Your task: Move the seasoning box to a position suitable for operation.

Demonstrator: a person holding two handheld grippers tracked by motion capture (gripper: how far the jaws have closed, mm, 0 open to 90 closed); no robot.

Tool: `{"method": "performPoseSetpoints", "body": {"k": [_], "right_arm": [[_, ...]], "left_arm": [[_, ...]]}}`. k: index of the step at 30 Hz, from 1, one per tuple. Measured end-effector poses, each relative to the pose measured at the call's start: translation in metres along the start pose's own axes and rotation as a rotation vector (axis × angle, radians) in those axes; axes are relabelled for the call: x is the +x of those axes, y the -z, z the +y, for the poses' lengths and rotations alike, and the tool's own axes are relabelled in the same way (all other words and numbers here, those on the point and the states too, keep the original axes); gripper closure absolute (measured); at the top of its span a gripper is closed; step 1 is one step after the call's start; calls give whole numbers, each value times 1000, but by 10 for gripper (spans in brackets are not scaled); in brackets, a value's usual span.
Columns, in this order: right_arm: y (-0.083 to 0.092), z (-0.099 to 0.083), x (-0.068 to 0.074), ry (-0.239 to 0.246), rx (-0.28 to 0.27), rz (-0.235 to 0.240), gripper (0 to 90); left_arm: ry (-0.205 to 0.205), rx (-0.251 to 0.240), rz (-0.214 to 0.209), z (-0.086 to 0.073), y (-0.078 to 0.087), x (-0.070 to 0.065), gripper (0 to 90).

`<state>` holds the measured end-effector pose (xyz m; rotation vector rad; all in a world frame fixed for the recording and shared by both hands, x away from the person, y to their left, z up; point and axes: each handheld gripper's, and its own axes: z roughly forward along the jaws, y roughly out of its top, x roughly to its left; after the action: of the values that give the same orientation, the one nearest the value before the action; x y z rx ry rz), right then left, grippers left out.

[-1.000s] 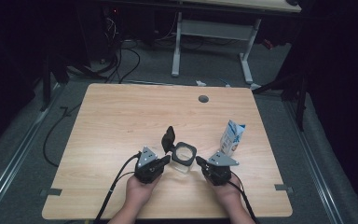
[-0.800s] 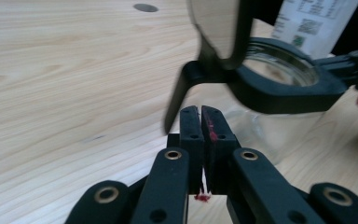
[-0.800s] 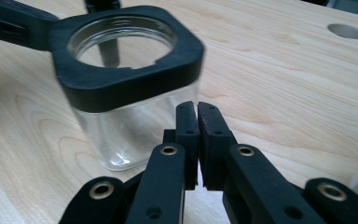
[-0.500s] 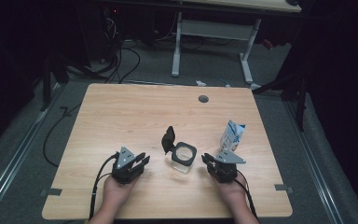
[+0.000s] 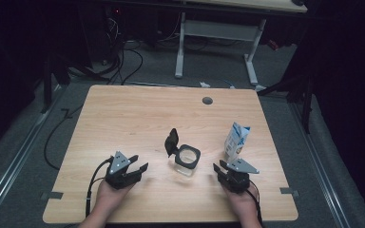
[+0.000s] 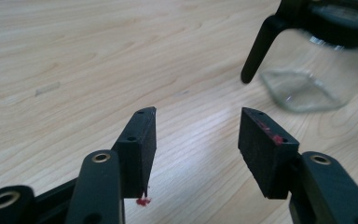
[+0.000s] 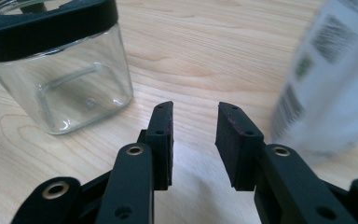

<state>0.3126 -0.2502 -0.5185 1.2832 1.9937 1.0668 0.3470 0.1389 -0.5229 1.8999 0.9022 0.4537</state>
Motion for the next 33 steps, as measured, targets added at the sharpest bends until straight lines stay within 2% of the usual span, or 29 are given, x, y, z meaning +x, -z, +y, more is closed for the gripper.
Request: {"method": "performPoseSetpoints", "body": {"k": [2,4,8,11,13,16,19,23,29,33], "right_arm": [[6,0,-1,-5,0,-23,671],[12,0,-6,-21,-14,-42,670],[24,-4,-15,-40,-30,-92,634],[27,-10,-21,-42,-28,-113,599],[27,-10,-25,-53,-32,-109,581],[24,-7,-30,-57,-43,-115,594],[19,-4,-34,-47,-42,-135,658],[18,0,-36,-52,-55,-148,691],[17,6,-29,-23,-72,-162,711],[15,10,-31,-28,-70,-180,770]], "left_arm": [[7,14,-4,-1,-1,1,463],[20,5,-10,-2,1,-2,462],[-4,-2,-2,-3,3,-10,463],[3,-18,8,0,3,-13,461],[2,-17,11,0,2,-13,461],[-4,-16,15,0,-1,-15,462],[-23,-8,21,-2,-2,-16,461],[-30,-10,23,-3,-1,-17,460],[-24,-24,38,-6,8,-14,459],[-12,-27,49,-9,12,-11,459]]}}
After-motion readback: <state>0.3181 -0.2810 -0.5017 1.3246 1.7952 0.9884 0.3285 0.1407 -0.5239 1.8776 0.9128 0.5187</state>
